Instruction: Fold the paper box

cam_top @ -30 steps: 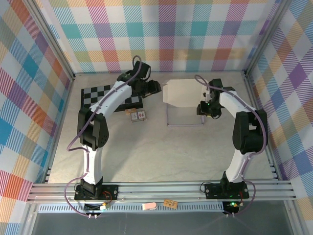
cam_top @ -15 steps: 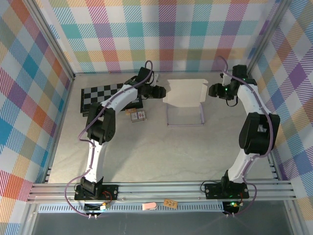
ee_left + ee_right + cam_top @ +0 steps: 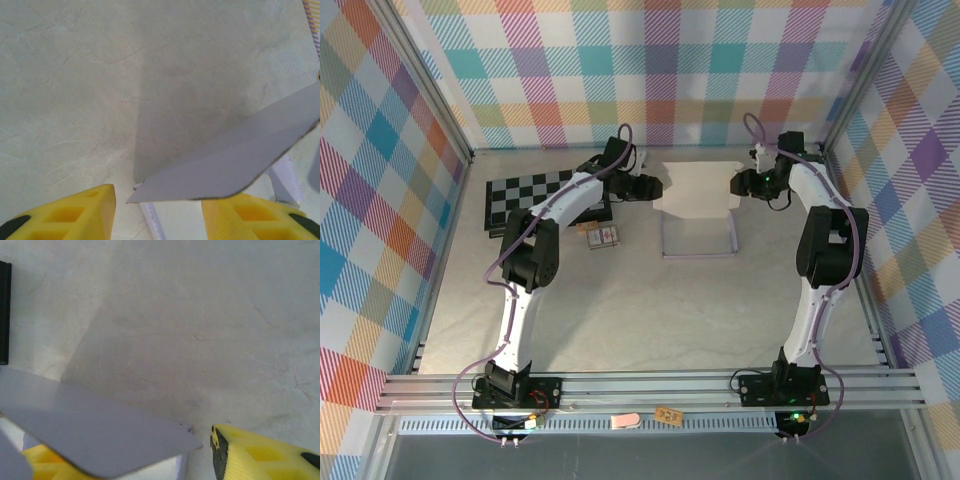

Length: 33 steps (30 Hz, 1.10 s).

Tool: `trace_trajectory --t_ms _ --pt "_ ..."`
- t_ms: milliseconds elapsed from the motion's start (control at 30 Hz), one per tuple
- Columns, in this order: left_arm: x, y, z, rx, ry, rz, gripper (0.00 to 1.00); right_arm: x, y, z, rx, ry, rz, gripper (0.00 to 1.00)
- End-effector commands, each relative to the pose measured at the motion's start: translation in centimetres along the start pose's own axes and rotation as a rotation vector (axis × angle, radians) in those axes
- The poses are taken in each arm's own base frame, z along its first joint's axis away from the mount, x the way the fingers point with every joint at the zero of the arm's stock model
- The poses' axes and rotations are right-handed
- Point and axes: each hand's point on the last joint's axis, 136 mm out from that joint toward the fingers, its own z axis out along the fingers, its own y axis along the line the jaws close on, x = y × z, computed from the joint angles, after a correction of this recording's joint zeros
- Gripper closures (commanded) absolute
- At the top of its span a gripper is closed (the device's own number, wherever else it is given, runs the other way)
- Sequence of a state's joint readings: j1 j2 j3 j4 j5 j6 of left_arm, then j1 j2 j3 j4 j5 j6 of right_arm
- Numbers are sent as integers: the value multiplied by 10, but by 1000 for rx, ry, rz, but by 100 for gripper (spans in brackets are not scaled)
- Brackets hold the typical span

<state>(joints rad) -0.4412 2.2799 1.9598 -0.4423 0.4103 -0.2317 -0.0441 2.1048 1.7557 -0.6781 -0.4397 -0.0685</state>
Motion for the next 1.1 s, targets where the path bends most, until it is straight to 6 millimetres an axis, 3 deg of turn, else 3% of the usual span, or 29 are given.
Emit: trace_trajectory --t_ms 0,333,733,933,1067 --pt "-1 -7 4 18 9 -14 55 -6 16 -1 -55 -6 -35 51" --pt "5 -14 15 -2 32 -16 71 0 19 -7 -6 3 -50 69" --pt "-1 -18 9 -166 2 37 96 10 22 -10 84 21 -99 85" --pt "0 -11 5 -314 -23 10 100 14 32 -4 190 19 -99 94" --pt "1 -3 3 -409 -37 -57 100 11 29 -3 348 -17 -8 100"
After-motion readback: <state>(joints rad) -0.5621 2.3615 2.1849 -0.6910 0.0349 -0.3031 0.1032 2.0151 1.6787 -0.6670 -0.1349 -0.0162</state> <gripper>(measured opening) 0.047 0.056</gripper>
